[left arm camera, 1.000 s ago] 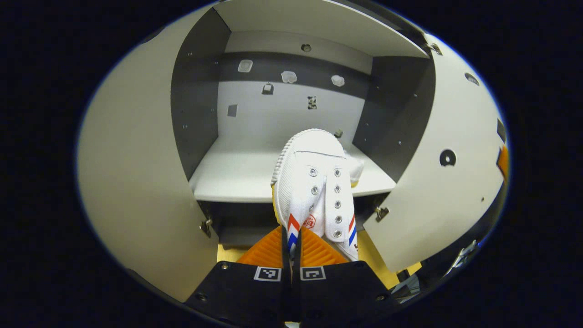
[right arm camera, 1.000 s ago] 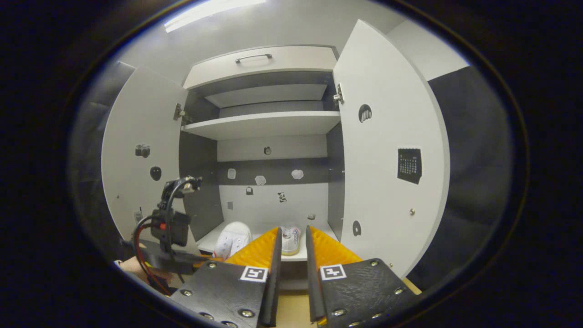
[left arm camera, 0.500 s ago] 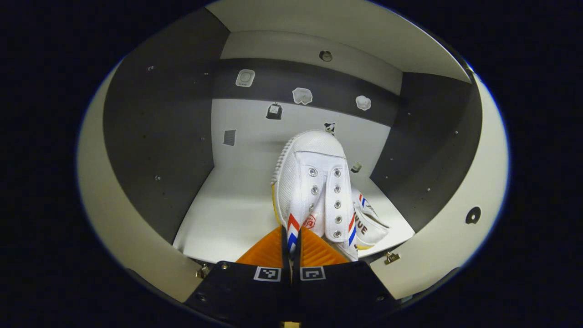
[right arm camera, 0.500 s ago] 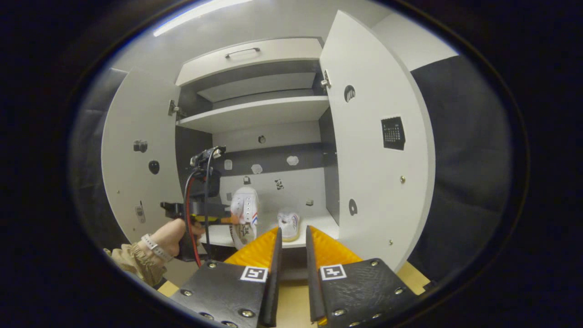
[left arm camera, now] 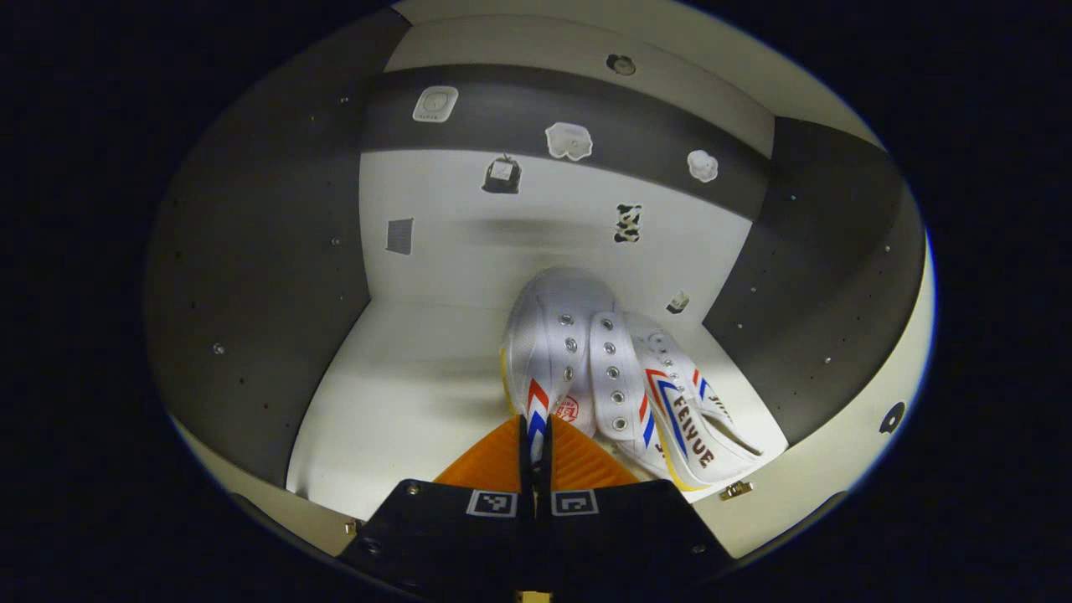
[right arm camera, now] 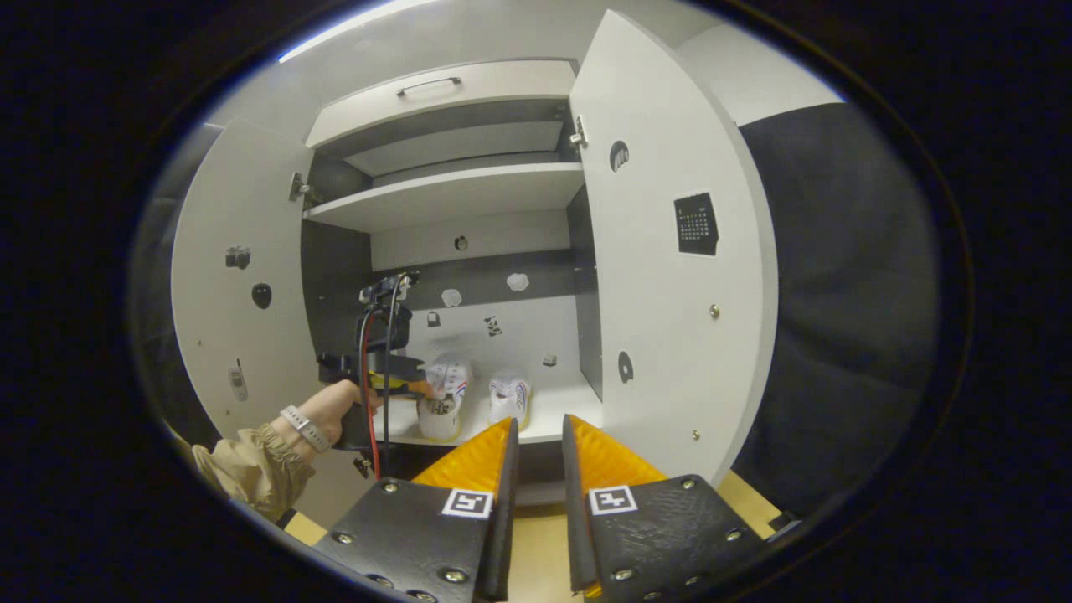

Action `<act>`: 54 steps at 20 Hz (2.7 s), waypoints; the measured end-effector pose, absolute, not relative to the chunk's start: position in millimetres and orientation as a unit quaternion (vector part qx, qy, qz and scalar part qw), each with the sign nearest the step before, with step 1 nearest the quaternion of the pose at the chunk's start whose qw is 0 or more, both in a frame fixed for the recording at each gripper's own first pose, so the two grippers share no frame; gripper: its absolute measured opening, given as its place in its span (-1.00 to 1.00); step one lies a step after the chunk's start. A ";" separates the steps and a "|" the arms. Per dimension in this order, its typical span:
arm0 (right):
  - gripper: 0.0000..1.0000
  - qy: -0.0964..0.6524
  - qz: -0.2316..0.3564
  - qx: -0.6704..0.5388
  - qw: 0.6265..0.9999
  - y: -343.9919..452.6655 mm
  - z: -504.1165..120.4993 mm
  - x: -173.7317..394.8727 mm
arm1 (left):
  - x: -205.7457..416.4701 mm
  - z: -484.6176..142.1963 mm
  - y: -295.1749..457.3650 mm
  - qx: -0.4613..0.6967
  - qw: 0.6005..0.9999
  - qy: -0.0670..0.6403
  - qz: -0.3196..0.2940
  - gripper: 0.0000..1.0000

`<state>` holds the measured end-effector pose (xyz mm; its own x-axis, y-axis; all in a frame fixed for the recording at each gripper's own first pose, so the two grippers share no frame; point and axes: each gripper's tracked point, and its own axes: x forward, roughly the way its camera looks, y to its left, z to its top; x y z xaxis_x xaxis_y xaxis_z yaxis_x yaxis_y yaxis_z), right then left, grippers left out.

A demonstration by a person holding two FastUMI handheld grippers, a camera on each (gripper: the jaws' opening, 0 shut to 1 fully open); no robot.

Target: Grab one shoe with the right hand and put it into the shoe cabinet, grab the other shoe with the left hand and put it into the shoe cabinet; then close the right door with the right hand and the left door with the left hand.

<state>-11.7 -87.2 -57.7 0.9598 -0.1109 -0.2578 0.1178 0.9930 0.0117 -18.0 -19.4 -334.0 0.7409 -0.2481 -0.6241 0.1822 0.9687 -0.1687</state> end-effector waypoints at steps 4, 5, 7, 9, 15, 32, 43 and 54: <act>-0.46 0.134 -0.072 0.012 0.988 -99.0 -61.4 -15.4 | -14.4 -344.0 -19.1 -0.047 0.927 0.356 -0.113 -0.99; -0.46 0.136 -0.074 0.012 0.988 -100.9 -62.1 -16.5 | -15.2 -345.4 -18.5 -0.046 0.925 0.360 -0.110 -0.99; -0.45 0.135 -0.077 0.012 0.988 -103.6 -62.3 -18.0 | -15.3 -344.8 -17.0 -0.040 0.927 0.358 -0.107 -0.99; -0.45 0.135 -0.079 0.014 0.988 -105.4 -62.4 -19.1 | -12.6 -349.0 -15.0 -0.027 0.927 0.357 -0.108 -0.99; -0.45 0.128 -0.078 0.012 0.989 -107.5 -58.4 -20.7 | -14.2 -340.2 -10.5 -0.009 0.934 0.340 -0.110 -0.52; -0.31 0.031 -0.147 -0.015 0.989 -174.2 17.5 -68.9 | -51.8 -212.7 -31.5 -0.026 0.973 0.111 -0.200 0.66; 0.77 0.022 -0.191 -0.001 0.981 -245.3 29.2 -67.1 | -73.6 -177.3 -17.5 -0.023 0.981 0.052 -0.184 0.90; 0.76 0.053 -0.136 0.019 0.989 -244.7 13.2 -51.0 | -76.3 -166.6 -3.8 -0.020 0.987 0.032 -0.158 0.90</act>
<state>-51.0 -244.7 13.2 0.9574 -0.2668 -0.1102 0.2708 0.9623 0.0235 -76.3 -3.8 -166.6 0.9479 -0.3133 -0.0573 0.3106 0.9492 -0.0506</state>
